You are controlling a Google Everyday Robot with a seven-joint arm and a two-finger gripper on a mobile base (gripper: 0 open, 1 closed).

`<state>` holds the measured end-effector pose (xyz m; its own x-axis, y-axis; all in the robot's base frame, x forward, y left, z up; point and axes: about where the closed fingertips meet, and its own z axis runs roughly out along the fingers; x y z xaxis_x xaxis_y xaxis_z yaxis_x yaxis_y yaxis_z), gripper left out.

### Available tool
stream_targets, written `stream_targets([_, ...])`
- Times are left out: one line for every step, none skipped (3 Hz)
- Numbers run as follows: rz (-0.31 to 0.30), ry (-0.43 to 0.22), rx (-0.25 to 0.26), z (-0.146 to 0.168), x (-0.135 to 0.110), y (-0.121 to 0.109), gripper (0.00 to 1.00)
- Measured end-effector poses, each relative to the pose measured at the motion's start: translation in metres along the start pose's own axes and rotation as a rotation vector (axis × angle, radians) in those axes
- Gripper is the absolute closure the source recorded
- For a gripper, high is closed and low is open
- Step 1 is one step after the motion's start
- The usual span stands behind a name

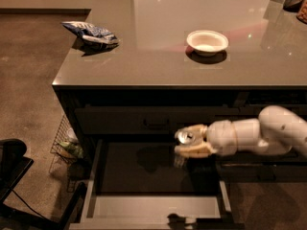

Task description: Pick redbull can from middle drawer and place on counter

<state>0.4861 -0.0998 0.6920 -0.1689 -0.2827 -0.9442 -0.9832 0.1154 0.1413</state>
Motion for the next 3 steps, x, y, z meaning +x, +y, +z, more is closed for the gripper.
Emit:
stream_targets([0.011, -0.02, 0.029, -0.033, -0.1, -0.019, 1.0])
stream_targets([0.018, -0.042, 0.071, -0.054, -0.181, -0.042, 1.0])
stream_targets([0.021, -0.061, 0.119, -0.067, -0.263, -0.067, 1.0])
